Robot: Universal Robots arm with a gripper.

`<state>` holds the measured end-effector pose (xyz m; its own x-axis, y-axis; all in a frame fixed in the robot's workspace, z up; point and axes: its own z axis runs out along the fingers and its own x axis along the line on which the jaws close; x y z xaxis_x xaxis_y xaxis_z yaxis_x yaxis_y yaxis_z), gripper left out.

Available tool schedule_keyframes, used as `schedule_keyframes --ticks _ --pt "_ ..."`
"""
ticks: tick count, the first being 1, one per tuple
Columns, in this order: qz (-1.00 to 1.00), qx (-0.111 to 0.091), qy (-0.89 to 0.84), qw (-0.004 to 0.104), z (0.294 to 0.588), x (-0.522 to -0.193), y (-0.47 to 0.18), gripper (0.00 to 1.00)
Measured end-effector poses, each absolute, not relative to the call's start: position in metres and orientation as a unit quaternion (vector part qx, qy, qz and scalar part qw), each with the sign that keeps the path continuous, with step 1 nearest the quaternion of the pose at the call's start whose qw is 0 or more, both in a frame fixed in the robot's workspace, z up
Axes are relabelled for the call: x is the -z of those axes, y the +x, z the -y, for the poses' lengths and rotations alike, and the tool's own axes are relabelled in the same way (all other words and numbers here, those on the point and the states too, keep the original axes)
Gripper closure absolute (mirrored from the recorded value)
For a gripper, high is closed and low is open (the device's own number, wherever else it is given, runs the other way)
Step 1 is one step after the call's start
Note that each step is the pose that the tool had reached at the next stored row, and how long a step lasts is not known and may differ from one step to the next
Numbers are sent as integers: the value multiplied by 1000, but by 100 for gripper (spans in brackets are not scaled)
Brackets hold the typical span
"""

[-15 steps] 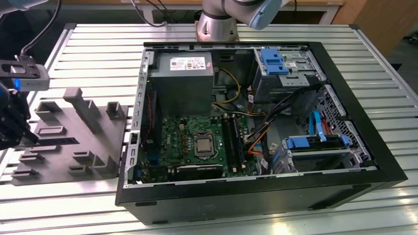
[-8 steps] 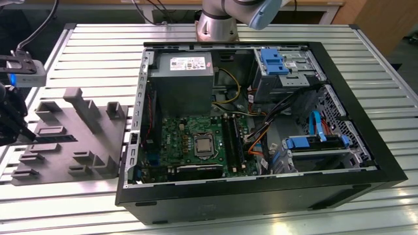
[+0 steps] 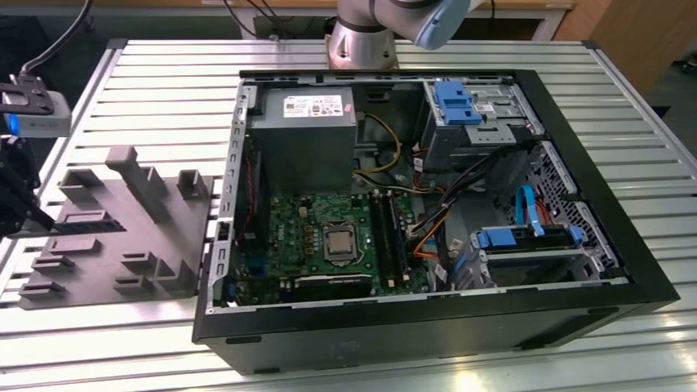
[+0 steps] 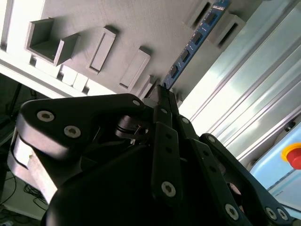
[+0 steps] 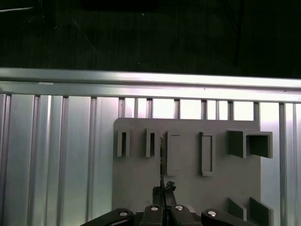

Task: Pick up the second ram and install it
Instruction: 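Pick up the second ram and move it above second insertion slot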

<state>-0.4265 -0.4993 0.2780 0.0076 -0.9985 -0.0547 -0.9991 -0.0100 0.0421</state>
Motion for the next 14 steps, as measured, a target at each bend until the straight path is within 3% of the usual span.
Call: schedule_keyframes --ticks 14 --pt "-703 -37 -710 7 499 -297 -427 89"
